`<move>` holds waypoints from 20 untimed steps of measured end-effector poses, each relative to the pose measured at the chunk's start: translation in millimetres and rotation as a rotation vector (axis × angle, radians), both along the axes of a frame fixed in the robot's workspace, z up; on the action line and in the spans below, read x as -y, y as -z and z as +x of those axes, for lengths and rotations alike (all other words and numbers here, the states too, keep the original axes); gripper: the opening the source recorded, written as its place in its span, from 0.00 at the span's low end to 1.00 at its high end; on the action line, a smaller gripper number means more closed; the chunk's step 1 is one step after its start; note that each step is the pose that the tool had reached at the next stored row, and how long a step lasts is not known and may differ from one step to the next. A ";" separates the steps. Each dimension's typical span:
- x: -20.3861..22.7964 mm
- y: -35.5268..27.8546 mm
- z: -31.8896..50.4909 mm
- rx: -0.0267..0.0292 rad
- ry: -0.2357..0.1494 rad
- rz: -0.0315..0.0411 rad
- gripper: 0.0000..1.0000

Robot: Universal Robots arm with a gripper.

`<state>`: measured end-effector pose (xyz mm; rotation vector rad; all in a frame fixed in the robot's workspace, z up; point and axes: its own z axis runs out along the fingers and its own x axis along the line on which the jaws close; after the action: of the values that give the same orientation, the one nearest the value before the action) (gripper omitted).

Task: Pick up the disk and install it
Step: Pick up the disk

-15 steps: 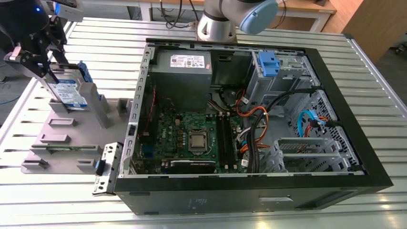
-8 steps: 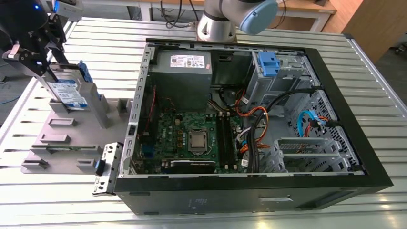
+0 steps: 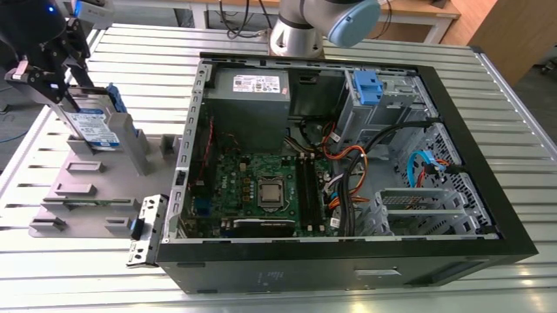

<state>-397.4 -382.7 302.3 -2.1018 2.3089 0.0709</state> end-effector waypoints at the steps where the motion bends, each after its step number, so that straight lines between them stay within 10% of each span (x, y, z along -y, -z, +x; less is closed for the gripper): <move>1: -0.1 0.0 0.2 0.0000 -0.006 0.0000 0.59; 20: -3.1 0.2 0.7 -0.0001 -0.011 0.0000 0.59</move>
<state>-396.7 -379.6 302.1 -2.1151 2.2972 0.0711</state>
